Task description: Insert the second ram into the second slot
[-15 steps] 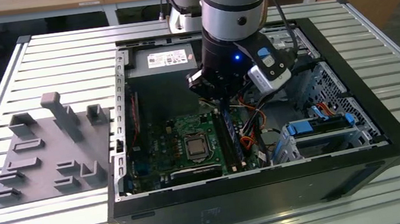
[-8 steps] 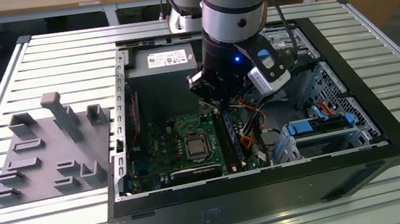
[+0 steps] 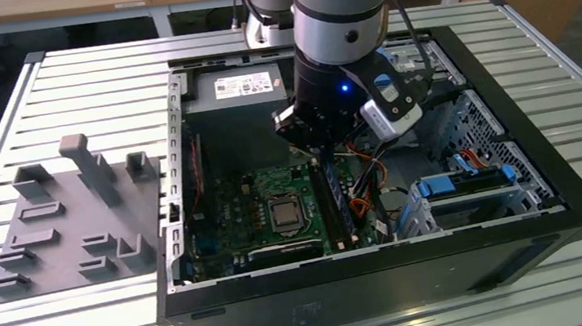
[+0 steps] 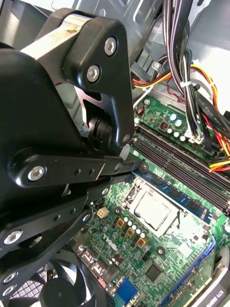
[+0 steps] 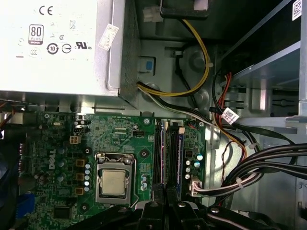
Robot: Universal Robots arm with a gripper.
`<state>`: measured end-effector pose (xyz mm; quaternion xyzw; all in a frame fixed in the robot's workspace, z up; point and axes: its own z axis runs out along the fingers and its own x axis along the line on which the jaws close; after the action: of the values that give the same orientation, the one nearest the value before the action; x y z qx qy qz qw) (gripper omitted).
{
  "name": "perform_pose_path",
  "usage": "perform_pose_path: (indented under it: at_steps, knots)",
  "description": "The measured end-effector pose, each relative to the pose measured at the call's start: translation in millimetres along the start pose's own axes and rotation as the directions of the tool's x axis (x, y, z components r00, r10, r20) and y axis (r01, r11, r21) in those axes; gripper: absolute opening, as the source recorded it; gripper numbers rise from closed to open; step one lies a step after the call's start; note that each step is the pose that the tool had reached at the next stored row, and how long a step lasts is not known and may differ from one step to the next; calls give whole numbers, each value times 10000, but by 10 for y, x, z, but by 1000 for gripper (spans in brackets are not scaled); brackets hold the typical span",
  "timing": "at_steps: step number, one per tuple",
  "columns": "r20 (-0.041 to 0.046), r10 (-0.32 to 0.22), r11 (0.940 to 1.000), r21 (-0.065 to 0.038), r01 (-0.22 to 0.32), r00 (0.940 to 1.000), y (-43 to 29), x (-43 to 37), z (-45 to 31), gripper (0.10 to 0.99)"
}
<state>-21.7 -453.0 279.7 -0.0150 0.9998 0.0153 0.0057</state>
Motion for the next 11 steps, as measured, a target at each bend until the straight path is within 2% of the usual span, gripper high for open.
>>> perform_pose_path:
  at_steps: [11]
  knots:
    - [1,2,10000,-1,-2,10000,0,-2,29,137]
